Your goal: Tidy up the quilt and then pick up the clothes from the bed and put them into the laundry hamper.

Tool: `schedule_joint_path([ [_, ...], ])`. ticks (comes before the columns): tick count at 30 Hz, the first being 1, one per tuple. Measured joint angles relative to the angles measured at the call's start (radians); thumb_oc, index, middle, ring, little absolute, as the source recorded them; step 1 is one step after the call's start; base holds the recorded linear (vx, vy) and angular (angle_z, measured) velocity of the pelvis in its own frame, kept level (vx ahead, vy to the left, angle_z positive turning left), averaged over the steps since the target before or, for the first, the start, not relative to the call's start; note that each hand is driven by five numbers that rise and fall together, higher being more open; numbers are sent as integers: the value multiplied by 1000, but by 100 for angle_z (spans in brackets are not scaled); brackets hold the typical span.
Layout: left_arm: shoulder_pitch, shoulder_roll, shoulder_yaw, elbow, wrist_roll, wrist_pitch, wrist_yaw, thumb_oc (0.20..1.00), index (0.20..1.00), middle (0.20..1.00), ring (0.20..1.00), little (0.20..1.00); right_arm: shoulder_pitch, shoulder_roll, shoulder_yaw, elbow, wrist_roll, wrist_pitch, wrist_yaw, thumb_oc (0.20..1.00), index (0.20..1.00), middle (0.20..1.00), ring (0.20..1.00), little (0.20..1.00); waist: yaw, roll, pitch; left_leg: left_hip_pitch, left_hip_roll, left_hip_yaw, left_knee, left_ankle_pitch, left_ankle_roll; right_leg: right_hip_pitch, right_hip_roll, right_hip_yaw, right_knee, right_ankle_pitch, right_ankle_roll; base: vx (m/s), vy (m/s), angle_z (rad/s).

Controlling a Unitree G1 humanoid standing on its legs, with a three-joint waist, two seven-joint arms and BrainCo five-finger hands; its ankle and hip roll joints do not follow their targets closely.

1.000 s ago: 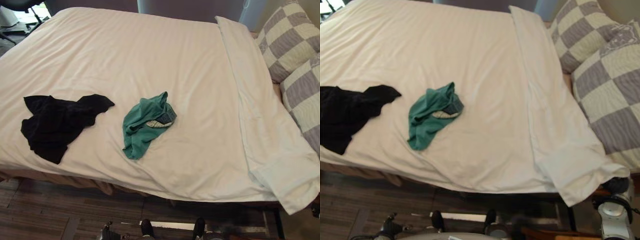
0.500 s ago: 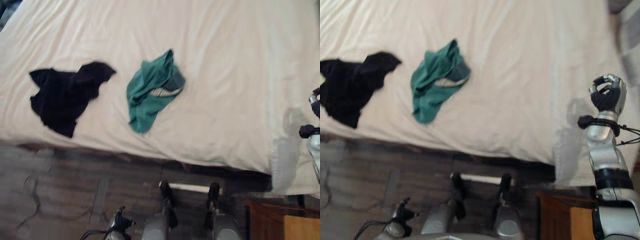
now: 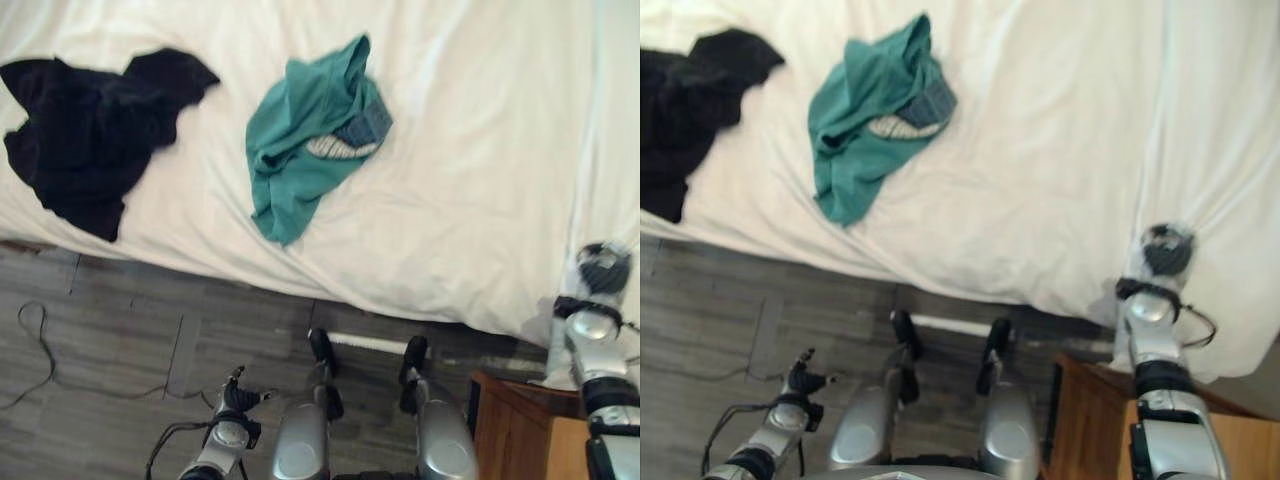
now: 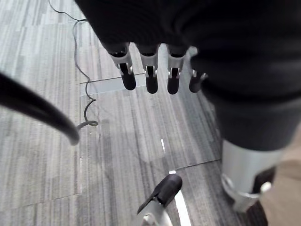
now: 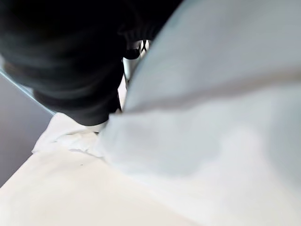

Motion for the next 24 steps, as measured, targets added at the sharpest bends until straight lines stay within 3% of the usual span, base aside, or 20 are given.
schedule_joint_path([
  [1,3,-6,-2,14,1,6,1,1000,1000,1000,1000,1000,28,19,6,31,5,-1,27,200,200,200,200,200,-4,0,-27,28,3,0,-14,-10,-11,36,10,-5,-28,3,4,111,34,-5],
  [2,10,-11,-2,31,1,17,2,1000,1000,1000,1000,1000,63,51,7,56,22,-2,40,511,511,511,511,511,-6,-5,-48,68,3,-1,-36,-6,-15,89,21,-12,-69,16,10,34,40,-1],
  [3,46,-15,-10,60,2,19,2,1000,1000,1000,1000,1000,127,108,18,107,34,-2,61,1000,1000,1000,1000,1000,-7,-21,-120,100,2,3,-44,-8,-18,129,29,-12,-110,22,16,68,61,-6],
  [5,88,-16,-19,78,9,18,0,1000,1000,1000,1000,1000,185,137,67,174,34,0,106,1000,1000,1000,1000,1000,-13,-31,-229,107,0,5,-44,-25,-29,153,35,-9,-151,26,22,87,55,-9],
  [10,55,-4,-42,91,46,13,-25,1000,1000,1000,1000,1000,189,125,147,245,15,3,153,1000,1000,1000,1000,1000,-22,-45,-261,109,-8,-3,4,-25,-30,212,25,-24,-210,43,33,22,126,7],
  [11,47,-2,-41,101,49,11,-26,1000,1000,1000,1000,1000,174,124,158,257,-7,11,153,1000,1000,1000,1000,1000,-21,-53,-262,98,-9,-7,34,-32,-43,216,8,-17,-216,46,28,30,203,-17],
  [12,36,-3,-40,116,49,12,-28,1000,1000,1000,1000,1000,154,119,172,259,-31,26,155,1000,1000,1000,1000,1000,-16,-75,-261,86,-9,-4,92,-62,-80,219,-14,2,-217,65,0,122,559,-33],
  [14,40,-13,-40,125,50,11,-28,1000,1000,1000,1000,1000,145,100,191,252,-60,31,161,1000,1000,1000,1000,1000,-26,-61,-263,87,31,-8,111,-126,-139,222,-22,15,-216,63,-20,132,654,-27],
  [15,37,-19,-24,159,51,10,-29,1000,1000,1000,1000,1000,146,91,188,236,-63,39,171,1000,1000,1000,1000,1000,-30,-50,-260,93,83,10,126,-153,-154,241,-29,9,-222,74,-29,63,406,2],
  [16,29,-24,-22,159,50,17,-28,1000,1000,1000,1000,1000,154,89,163,235,-66,42,180,1000,1000,1000,1000,1000,-43,-56,-261,90,124,0,133,-146,-183,244,-31,8,-220,79,-24,130,622,28],
  [17,30,-28,-13,173,51,14,-27,1000,1000,1000,1000,1000,160,84,151,236,-66,53,183,1000,1000,1000,1000,1000,-55,-39,-269,96,189,24,118,-141,-182,255,-36,-15,-225,75,-15,147,633,37],
  [18,25,-40,-9,169,51,16,-25,1000,1000,1000,1000,1000,177,68,144,236,-66,57,185,1000,1000,1000,1000,1000,-52,-37,-274,98,256,31,84,-120,-191,260,-59,-12,-224,72,11,195,831,39],
  [20,33,-71,-8,157,49,19,-26,1000,1000,1000,1000,1000,237,37,92,209,-61,61,199,1000,1000,1000,1000,1000,-53,-19,-283,118,297,34,59,-96,-191,280,-90,-15,-224,94,68,82,514,35],
  [21,33,-100,2,154,46,19,-26,1000,1000,1000,1000,1000,279,28,60,221,-54,64,202,1000,1000,1000,1000,1000,-61,-5,-287,115,294,45,59,-14,-230,318,-127,-42,-228,109,131,17,380,41],
  [22,46,-83,4,159,39,20,-28,1000,1000,1000,1000,1000,300,57,79,236,-53,74,201,1000,1000,1000,1000,1000,-55,-58,-314,134,224,62,46,20,-215,312,-191,-28,-222,115,118,89,778,44],
  [23,24,-43,19,174,29,26,-23,1000,1000,1000,1000,1000,310,101,84,260,-53,87,202,1000,1000,1000,1000,1000,-47,-110,-336,115,173,64,62,2,-203,280,-243,-41,-180,179,99,101,564,26],
  [24,12,-32,24,187,29,31,-21,1000,1000,1000,1000,1000,309,117,82,278,-47,109,203,1000,1000,1000,1000,1000,-48,-121,-335,113,150,68,70,1,-190,257,-274,-45,-135,210,87,104,622,27],
])
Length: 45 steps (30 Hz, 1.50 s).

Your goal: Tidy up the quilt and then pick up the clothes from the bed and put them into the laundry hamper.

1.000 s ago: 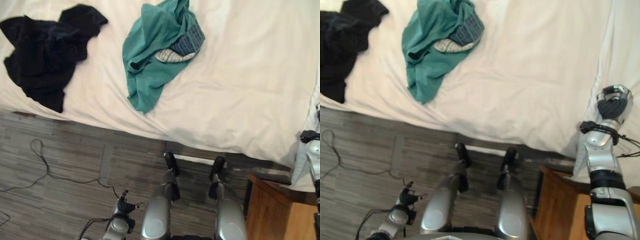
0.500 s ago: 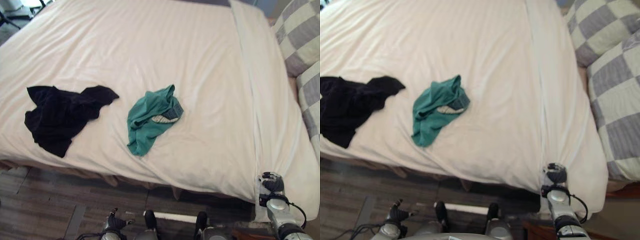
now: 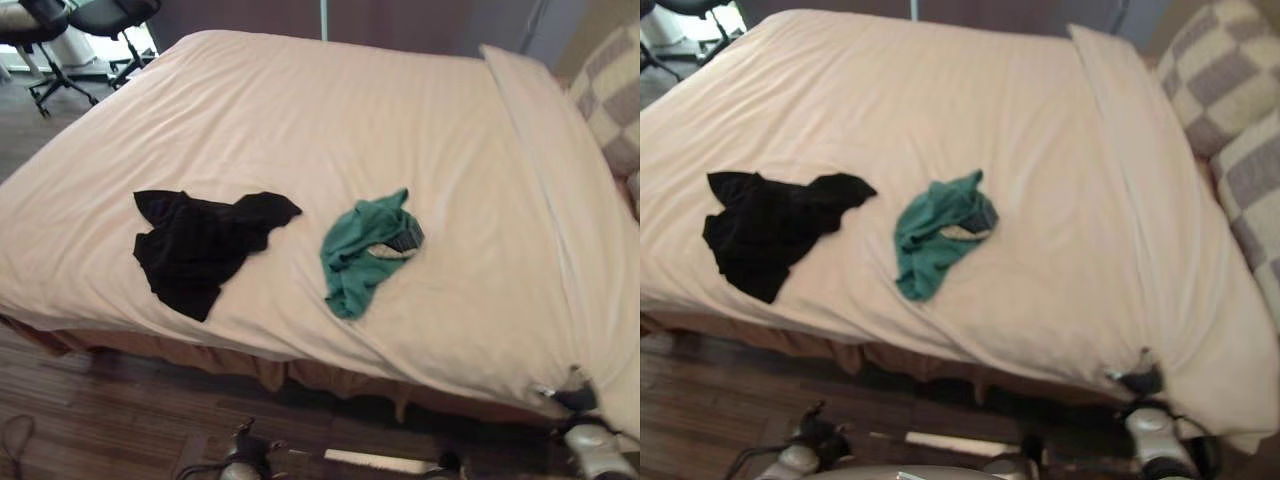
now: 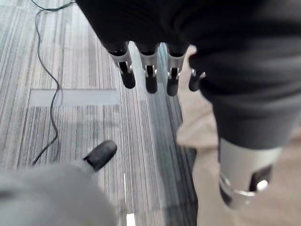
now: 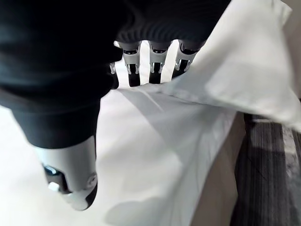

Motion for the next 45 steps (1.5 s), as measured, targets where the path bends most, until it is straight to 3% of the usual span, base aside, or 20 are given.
schedule_joint_path([
  [2,3,23,-34,-5,1,1,7,1000,1000,1000,1000,1000,9,55,26,60,36,62,36,1000,1000,1000,1000,1000,23,13,1,35,-21,25,-7,-34,65,-68,-46,-17,129,48,0,157,630,-10],
  [3,3,22,-47,-7,4,11,7,1000,1000,1000,1000,1000,46,91,58,58,42,82,66,1000,1000,1000,1000,1000,17,35,2,62,-29,31,-43,-56,101,-109,-5,-2,206,-37,8,192,613,-35],
  [6,17,-7,-70,6,16,18,0,1000,1000,1000,1000,1000,95,182,121,117,84,109,101,1000,1000,1000,1000,1000,-12,136,25,114,-29,37,-119,-38,130,-201,189,44,326,-229,-8,199,454,3],
  [9,-1,-30,-87,54,52,27,-10,1000,1000,1000,1000,1000,90,185,181,122,88,110,125,1000,1000,1000,1000,1000,-102,190,69,105,-13,-3,-116,-35,136,-245,444,178,263,-304,-63,216,339,48],
  [10,-16,-46,-86,46,71,25,-17,1000,1000,1000,1000,1000,87,183,200,126,88,116,126,1000,1000,1000,1000,1000,-110,167,78,93,-51,-27,-72,-17,75,-228,434,200,239,-294,-162,100,127,99],
  [11,-39,-59,-113,49,89,18,-21,1000,1000,1000,1000,1000,65,178,203,148,88,112,130,1000,1000,1000,1000,1000,-110,161,100,54,-51,-48,32,-17,69,-211,425,200,240,-301,-176,-26,99,64],
  [14,-80,-88,-127,25,98,2,-27,1000,1000,1000,1000,1000,-25,161,222,141,78,108,128,1000,1000,1000,1000,1000,-86,123,146,-96,-32,-25,347,74,-62,-174,346,202,206,-287,-208,40,138,12],
  [16,-80,-92,-132,13,98,3,-30,1000,1000,1000,1000,1000,-57,141,245,130,76,104,124,1000,1000,1000,1000,1000,-91,137,157,-109,25,32,395,45,-42,-113,347,168,134,-262,-210,184,418,18],
  [17,-81,-85,-147,-15,96,6,-28,1000,1000,1000,1000,1000,-68,136,239,120,68,102,124,1000,1000,1000,1000,1000,-89,158,151,-104,67,42,383,23,-32,-67,353,149,80,-232,-174,343,818,20],
  [19,-51,-82,-151,-47,97,-2,-26,1000,1000,1000,1000,1000,-64,132,238,113,67,107,124,1000,1000,1000,1000,1000,-88,172,135,-31,85,58,186,-18,15,-30,376,133,26,-226,-170,276,800,4],
  [21,-53,-97,-184,-49,98,-16,-22,1000,1000,1000,1000,1000,-54,104,247,91,54,110,126,1000,1000,1000,1000,1000,-78,212,100,41,86,-103,-78,-21,3,-44,388,168,16,-212,-143,156,784,-23],
  [24,-67,-123,-180,-3,96,-14,-20,1000,1000,1000,1000,1000,-39,98,240,93,28,108,132,1000,1000,1000,1000,1000,-58,224,84,72,82,-266,-117,-17,-11,-60,373,210,10,-189,-119,111,536,-45],
  [28,-82,-137,-188,-1,96,-10,-19,1000,1000,1000,1000,1000,4,116,244,89,26,130,133,1000,1000,1000,1000,1000,-65,208,66,110,-12,-210,-114,-41,24,-119,294,239,61,-166,-32,-33,510,-32],
  [29,-85,-113,-188,-4,96,-8,-18,1000,1000,1000,1000,1000,-17,146,236,85,29,135,117,1000,1000,1000,1000,1000,-53,166,66,122,-51,-162,-114,-37,36,-146,259,230,84,-149,-31,-112,462,-159],
  [30,-61,-82,-184,-8,96,-2,-15,1000,1000,1000,1000,1000,-49,183,251,62,29,133,121,1000,1000,1000,1000,1000,-29,144,62,124,-56,-60,-115,-54,72,-202,230,105,82,-100,-89,-65,368,-167],
  [31,-58,-61,-176,1,95,12,-14,1000,1000,1000,1000,1000,-42,209,276,23,26,121,123,1000,1000,1000,1000,1000,-34,121,59,132,-93,-35,-115,-69,100,-187,204,5,67,-107,-87,-65,368,-137],
  [36,-61,-27,-128,2,91,11,-5,1000,1000,1000,1000,1000,-43,211,275,29,28,105,122,1000,1000,1000,1000,1000,-26,124,60,119,-143,-24,-115,-75,166,-166,245,72,213,-196,-30,-69,257,-16],
  [38,-29,-16,-105,22,90,22,-5,1000,1000,1000,1000,1000,-43,212,274,55,31,104,121,1000,1000,1000,1000,1000,-27,126,60,119,-159,2,-117,-79,178,-158,288,80,254,-240,-37,-3,131,-27],
  [40,25,-24,-50,76,85,35,-5,1000,1000,1000,1000,1000,-43,210,234,98,38,103,113,1000,1000,1000,1000,1000,-25,142,48,134,-174,20,-121,-91,173,-109,337,82,213,-319,-109,56,23,-31],
  [45,123,-7,110,113,47,44,-2,1000,1000,1000,1000,1000,50,137,81,171,110,116,82,1000,1000,1000,1000,1000,-28,199,3,133,-160,41,-119,-84,161,-22,392,119,2,-240,-108,123,-24,-16],
])
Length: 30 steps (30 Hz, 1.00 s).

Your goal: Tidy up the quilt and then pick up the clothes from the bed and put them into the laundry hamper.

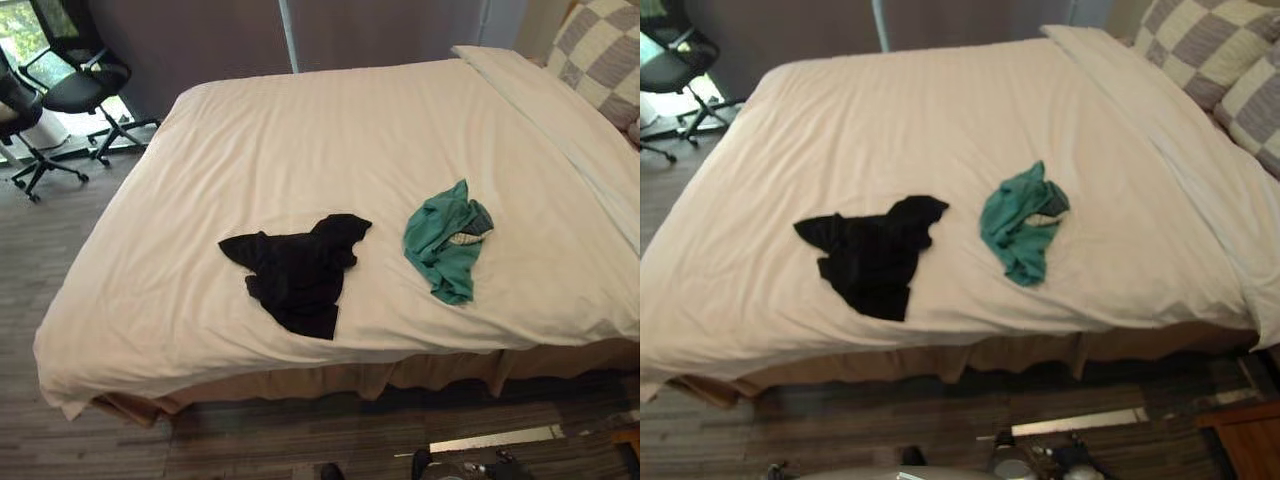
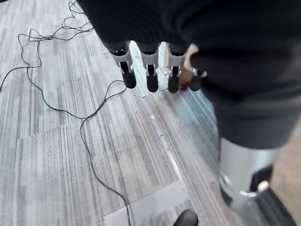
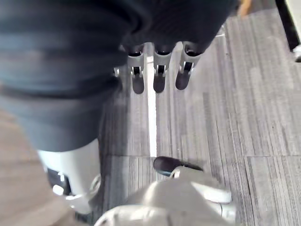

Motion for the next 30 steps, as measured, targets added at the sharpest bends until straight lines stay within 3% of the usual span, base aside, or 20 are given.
schedule_joint_path([
  [1,0,31,58,1,-8,0,0,1000,1000,1000,1000,1000,13,-36,-57,-6,22,3,0,1000,1000,1000,1000,1000,0,2,-5,18,2,0,3,2,2,28,6,-1,-31,11,0,0,0,0],
  [2,2,72,63,4,-14,3,16,1000,1000,1000,1000,1000,22,-83,-71,-12,44,0,-18,1000,1000,1000,1000,1000,-1,-15,-9,19,4,-1,2,0,1,38,9,-4,-45,16,-1,47,-34,-1],
  [6,-23,240,81,-75,-39,-4,35,1000,1000,1000,1000,1000,67,-252,-122,-168,58,-26,-33,1000,1000,1000,1000,1000,-5,-29,-24,11,8,-2,2,5,-3,37,17,-4,-61,27,-6,41,-26,1],
  [7,-29,313,94,-147,-44,-6,42,1000,1000,1000,1000,1000,102,-312,-167,-289,56,-31,-43,1000,1000,1000,1000,1000,-7,-36,-26,9,7,-2,4,10,-2,43,18,-6,-76,34,-5,34,-18,3],
  [9,-30,372,101,-215,-43,-17,51,1000,1000,1000,1000,1000,125,-357,-201,-400,54,-43,-57,1000,1000,1000,1000,1000,-15,-38,-24,13,4,-3,4,10,-2,56,18,-8,-95,44,-4,29,-14,4],
  [10,-45,405,108,-249,-42,-42,79,1000,1000,1000,1000,1000,113,-375,-230,-444,43,-81,-82,1000,1000,1000,1000,1000,-24,-40,-20,19,2,-4,4,10,-1,69,16,-10,-103,53,-7,44,-22,2],
  [13,-49,480,114,-480,-33,-43,93,1000,1000,1000,1000,1000,142,-451,-241,-606,30,-77,-90,1000,1000,1000,1000,1000,-30,-33,-8,17,0,-4,-2,9,-2,68,13,-9,-104,51,0,39,-40,1],
  [17,-81,486,140,-733,-47,-101,121,1000,1000,1000,1000,1000,129,-517,-256,-717,-84,-98,-114,1000,1000,1000,1000,1000,-34,-10,7,-4,-2,-5,-1,11,-1,46,12,-8,-103,54,1,-46,-55,-1],
  [19,-81,498,130,-893,-47,-99,123,1000,1000,1000,1000,1000,137,-568,-254,-823,-124,-93,-113,1000,1000,1000,1000,1000,-39,1,20,-60,-1,-6,-1,20,5,-9,12,-7,-103,65,3,-165,-60,0],
  [20,-118,510,120,-955,-33,-133,123,1000,1000,1000,1000,1000,97,-603,-254,-867,-152,-112,-114,1000,1000,1000,1000,1000,-45,12,48,-86,-4,-5,4,37,13,-35,10,-8,-97,92,-12,-271,-55,1],
  [25,-324,552,-35,-990,95,-120,126,1000,1000,1000,1000,1000,-121,-631,-170,-916,-206,-134,-120,1000,1000,1000,1000,1000,-57,14,109,-177,-1,4,4,70,29,-136,13,5,-96,120,-16,-150,-24,-8],
  [30,-667,586,-339,-794,290,-71,132,1000,1000,1000,1000,1000,-422,-638,21,-964,-230,-155,-135,1000,1000,1000,1000,1000,-62,24,207,-311,-1,34,4,99,32,-302,9,36,-68,154,-19,-101,-13,-19],
])
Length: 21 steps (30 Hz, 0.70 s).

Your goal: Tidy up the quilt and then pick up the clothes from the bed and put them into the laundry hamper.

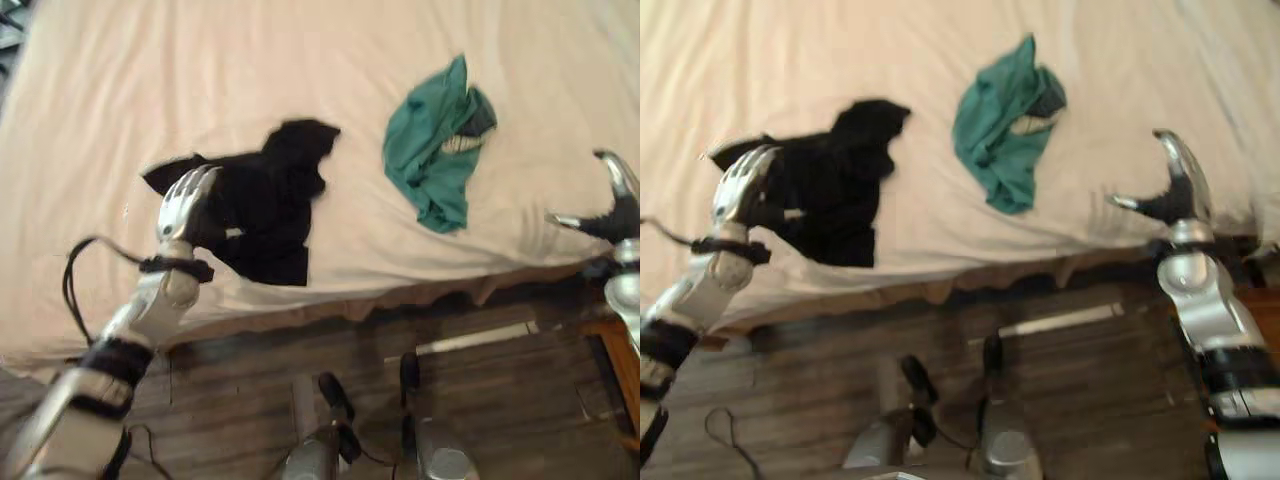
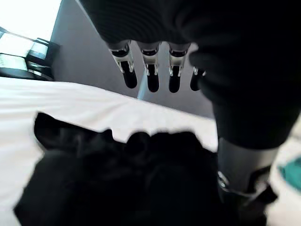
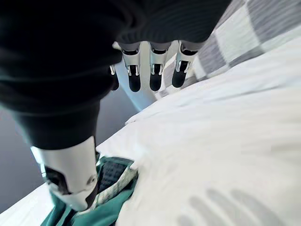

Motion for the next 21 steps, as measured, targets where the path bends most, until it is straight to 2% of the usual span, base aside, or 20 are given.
schedule_joint_path([
  [2,-57,-10,-8,43,42,21,-3,1000,1000,1000,1000,1000,-27,-4,7,-40,-1,-8,-7,1000,1000,1000,1000,1000,1,-3,43,-16,0,15,0,2,3,-25,0,10,7,5,-6,-95,-38,-18],
  [3,-111,-13,-44,108,80,36,-3,1000,1000,1000,1000,1000,-34,-13,14,-63,-7,-12,-13,1000,1000,1000,1000,1000,1,-5,67,-37,1,22,0,5,6,-55,-1,15,19,7,-7,-80,-14,-16],
  [4,-165,-13,-75,168,109,51,-4,200,200,200,200,200,-49,-20,27,-65,-7,-13,-19,1000,1000,1000,1000,1000,-4,-4,77,-62,2,22,0,6,8,-83,-1,16,23,7,-8,-60,-10,-10],
  [7,-280,-2,-122,237,210,72,-13,200,200,200,200,200,-91,-23,37,-74,-7,-13,-21,1000,1000,1000,1000,1000,8,2,97,-95,2,22,0,9,11,-118,0,17,27,14,-17,-24,-40,-2],
  [11,-268,17,-110,177,277,73,-21,200,200,200,200,200,-194,-44,79,-95,-12,-14,-44,1000,1000,1000,1000,1000,38,10,103,-106,2,-6,0,9,11,-122,0,11,22,14,-16,25,-62,3],
  [13,-162,21,-12,39,261,63,-29,200,200,200,200,200,-264,-88,129,-96,-50,-17,-57,1000,1000,1000,1000,1000,42,7,108,-106,3,-12,0,9,11,-118,1,1,21,14,-16,36,-90,9],
  [14,-143,23,5,18,253,54,-28,200,200,200,200,200,-273,-103,140,-96,-52,-20,-56,1000,1000,1000,1000,1000,41,8,108,-106,3,-15,0,9,11,-117,1,-1,21,13,-17,34,-94,11],
  [15,-111,26,14,5,244,42,-33,200,200,200,200,200,-278,-108,139,-95,-60,-20,-57,1000,1000,1000,1000,1000,57,10,110,-104,4,-25,0,9,11,-111,2,-7,21,13,-17,33,-92,10],
  [16,41,-5,160,-105,162,-5,-45,200,200,200,200,200,-292,-162,175,-87,-89,-19,-57,1000,1000,1000,1000,1000,61,8,111,-102,3,-37,0,9,11,-105,2,-12,14,13,-17,28,-91,9],
  [17,99,-15,203,-126,127,-22,-45,200,200,200,200,200,-297,-191,197,-77,-89,-17,-55,1000,1000,1000,1000,1000,61,8,111,-98,2,-42,0,10,10,-98,0,-13,9,13,-17,24,-96,8],
  [18,193,-24,221,-130,55,-55,-50,200,200,200,200,200,-312,-208,222,-31,-89,-11,-48,1000,1000,1000,1000,1000,83,7,112,-87,4,-53,0,10,10,-81,3,-19,6,13,-17,12,-100,7],
  [20,291,-45,259,-152,-13,-87,-49,200,200,200,200,200,-340,-214,258,45,-89,0,-40,1000,1000,1000,1000,1000,98,7,112,-75,4,-70,0,13,6,-63,1,-29,4,7,-16,-1,-101,13],
  [21,376,-53,294,-177,-70,-118,-56,200,200,200,200,200,-354,-229,288,141,-88,3,-31,1000,1000,1000,1000,1000,120,8,111,-73,6,-92,0,16,1,-54,3,-38,-4,5,-15,-12,-97,27],
])
